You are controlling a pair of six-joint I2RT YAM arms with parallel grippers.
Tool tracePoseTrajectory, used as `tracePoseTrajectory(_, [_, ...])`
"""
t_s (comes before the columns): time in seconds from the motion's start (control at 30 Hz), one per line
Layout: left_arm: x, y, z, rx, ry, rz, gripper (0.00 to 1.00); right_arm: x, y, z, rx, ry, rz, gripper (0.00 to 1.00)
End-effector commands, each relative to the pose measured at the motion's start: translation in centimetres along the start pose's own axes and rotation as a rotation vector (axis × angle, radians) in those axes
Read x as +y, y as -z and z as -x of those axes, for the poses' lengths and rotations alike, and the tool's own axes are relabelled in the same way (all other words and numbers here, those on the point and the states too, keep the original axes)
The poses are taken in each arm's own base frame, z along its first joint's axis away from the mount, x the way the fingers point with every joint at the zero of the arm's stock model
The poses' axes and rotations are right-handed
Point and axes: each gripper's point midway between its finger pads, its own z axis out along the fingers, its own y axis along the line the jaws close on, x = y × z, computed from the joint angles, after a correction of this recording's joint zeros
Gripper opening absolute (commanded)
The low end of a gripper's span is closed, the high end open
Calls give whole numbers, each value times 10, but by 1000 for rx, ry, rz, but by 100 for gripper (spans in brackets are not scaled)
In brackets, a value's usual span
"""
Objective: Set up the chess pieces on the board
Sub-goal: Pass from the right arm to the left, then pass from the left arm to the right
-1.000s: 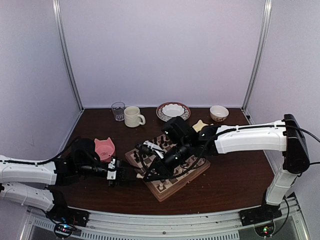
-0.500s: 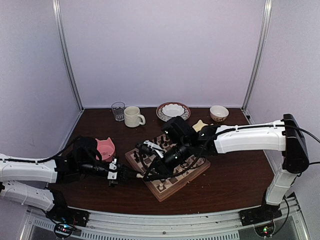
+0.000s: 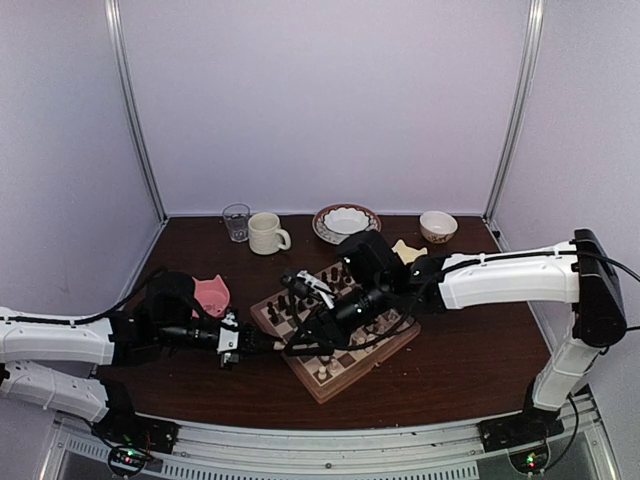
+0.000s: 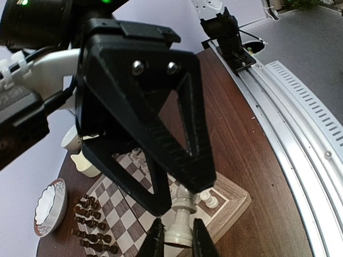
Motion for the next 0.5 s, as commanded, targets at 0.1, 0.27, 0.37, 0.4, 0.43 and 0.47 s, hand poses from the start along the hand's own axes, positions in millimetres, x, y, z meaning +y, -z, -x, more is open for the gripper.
tracePoseTrajectory(0.1, [40,4,12,-46,174,205,0,-3,32,27,-196,87,-123,61])
tracePoseTrajectory(0.27, [55,7,21,-109,326,262,0,8,56,46,-318,165,-163,62])
tracePoseTrajectory(0.37, [60,6,31,-146,406,252,0,11,70,52,-384,200,-194,63])
tracePoseTrajectory(0.4, [59,5,34,-162,417,240,0,12,74,53,-404,204,-203,63])
tracePoseTrajectory(0.43, [58,5,38,-181,424,226,0,12,77,54,-419,203,-208,63])
tracePoseTrajectory(0.47, [58,5,42,-198,430,217,0,13,79,56,-428,195,-209,63])
